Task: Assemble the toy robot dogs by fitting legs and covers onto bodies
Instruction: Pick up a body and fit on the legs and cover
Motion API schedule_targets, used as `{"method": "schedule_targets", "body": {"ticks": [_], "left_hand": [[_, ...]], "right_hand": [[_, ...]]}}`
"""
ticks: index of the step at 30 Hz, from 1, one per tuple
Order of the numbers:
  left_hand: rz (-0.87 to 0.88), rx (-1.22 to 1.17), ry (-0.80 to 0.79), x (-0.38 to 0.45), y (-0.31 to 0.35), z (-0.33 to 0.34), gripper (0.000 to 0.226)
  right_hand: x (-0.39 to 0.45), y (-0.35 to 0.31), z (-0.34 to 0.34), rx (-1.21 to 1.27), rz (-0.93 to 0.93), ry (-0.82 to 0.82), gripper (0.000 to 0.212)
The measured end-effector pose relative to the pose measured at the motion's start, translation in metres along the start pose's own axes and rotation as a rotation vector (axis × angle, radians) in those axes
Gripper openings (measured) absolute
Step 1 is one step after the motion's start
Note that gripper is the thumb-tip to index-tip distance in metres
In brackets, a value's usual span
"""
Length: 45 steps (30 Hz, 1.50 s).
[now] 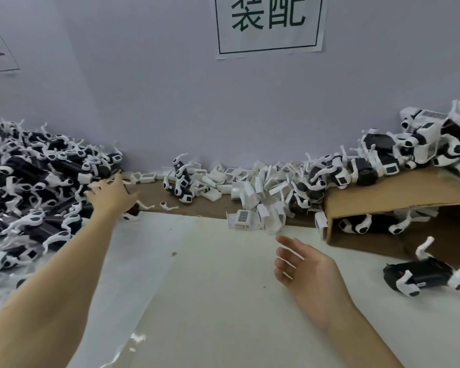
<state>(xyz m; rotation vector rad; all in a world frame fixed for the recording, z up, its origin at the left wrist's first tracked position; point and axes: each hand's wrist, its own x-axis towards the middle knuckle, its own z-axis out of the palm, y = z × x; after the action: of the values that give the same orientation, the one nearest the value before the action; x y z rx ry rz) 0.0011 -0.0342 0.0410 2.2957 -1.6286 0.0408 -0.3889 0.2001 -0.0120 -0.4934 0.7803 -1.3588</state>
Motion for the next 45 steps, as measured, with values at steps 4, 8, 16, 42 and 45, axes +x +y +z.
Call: {"method": "schedule_targets", "body": {"ticks": [4, 8, 16, 42, 45], "left_hand": [[0.225, -0.057, 0.136, -0.006, 0.000, 0.007, 0.051], [0.468, -0.194, 0.218, -0.025, 0.023, 0.004, 0.039], [0.781, -0.879, 0.194, -0.163, 0.130, -0.004, 0.040], [0.189, -1.788, -0.800, -0.256, 0.151, 0.055, 0.033], [0.086, -1.782, -0.805, -0.253, 0.150, 0.052, 0.075]], "right_hand": [[-0.002, 0.000, 0.002, -0.037, -0.001, -0.011, 0.026], [-0.002, 0.001, 0.003, -0.042, 0.010, 0.009, 0.024], [-0.014, -0.018, -0.005, 0.217, 0.035, 0.120, 0.038], [-0.013, -0.024, -0.023, -0.313, -0.188, 0.120, 0.035], [-0.013, -0.023, -0.024, -0.368, -0.215, 0.132, 0.032]]}}
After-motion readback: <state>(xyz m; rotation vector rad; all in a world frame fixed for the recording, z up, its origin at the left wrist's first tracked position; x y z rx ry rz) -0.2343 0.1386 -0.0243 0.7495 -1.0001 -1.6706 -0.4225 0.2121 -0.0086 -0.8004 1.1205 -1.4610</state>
